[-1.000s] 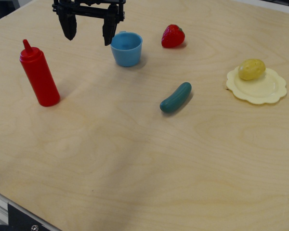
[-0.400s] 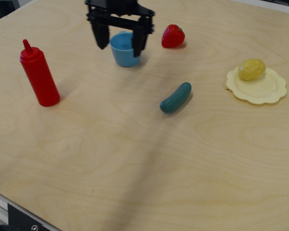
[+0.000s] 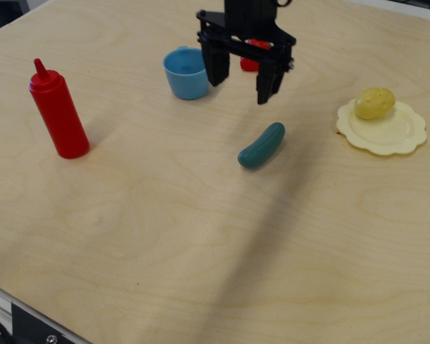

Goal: Put cucumber in cup

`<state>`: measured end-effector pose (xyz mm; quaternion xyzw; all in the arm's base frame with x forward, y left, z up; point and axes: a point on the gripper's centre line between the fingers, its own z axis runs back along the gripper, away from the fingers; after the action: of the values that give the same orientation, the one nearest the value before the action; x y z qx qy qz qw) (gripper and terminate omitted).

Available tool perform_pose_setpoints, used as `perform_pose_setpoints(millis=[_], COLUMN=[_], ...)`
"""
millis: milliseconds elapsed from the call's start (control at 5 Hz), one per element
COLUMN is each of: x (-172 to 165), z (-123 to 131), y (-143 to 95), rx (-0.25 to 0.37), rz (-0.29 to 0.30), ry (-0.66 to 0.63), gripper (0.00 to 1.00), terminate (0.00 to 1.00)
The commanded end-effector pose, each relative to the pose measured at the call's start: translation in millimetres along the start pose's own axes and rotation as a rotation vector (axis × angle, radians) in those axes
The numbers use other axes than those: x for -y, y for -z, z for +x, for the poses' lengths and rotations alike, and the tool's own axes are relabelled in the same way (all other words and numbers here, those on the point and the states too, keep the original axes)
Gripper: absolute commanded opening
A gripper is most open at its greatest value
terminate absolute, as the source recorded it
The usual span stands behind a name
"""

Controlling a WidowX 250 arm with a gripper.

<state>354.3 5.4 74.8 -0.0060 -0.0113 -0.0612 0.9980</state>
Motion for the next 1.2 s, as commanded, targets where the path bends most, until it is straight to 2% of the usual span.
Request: perform_pose_setpoints(millis=[0, 200, 600, 800, 1000], x=[20.3, 27.5, 28.8, 31.5, 32.3], z=[15.8, 18.3, 13.4, 12.4, 11.0], y=[18.6, 28.4, 47.6, 50.2, 51.8], rx=[0.030, 0.034, -0.019, -0.023, -0.020], rz=[-0.031, -0.030, -0.006, -0.006, -0.013], ry=[0.131, 0.152, 0.142, 0.148, 0.139], gripper=[1.00, 1.00, 1.00, 1.00, 0.00], terminate=[0.00, 0.00, 0.00, 0.00, 0.00])
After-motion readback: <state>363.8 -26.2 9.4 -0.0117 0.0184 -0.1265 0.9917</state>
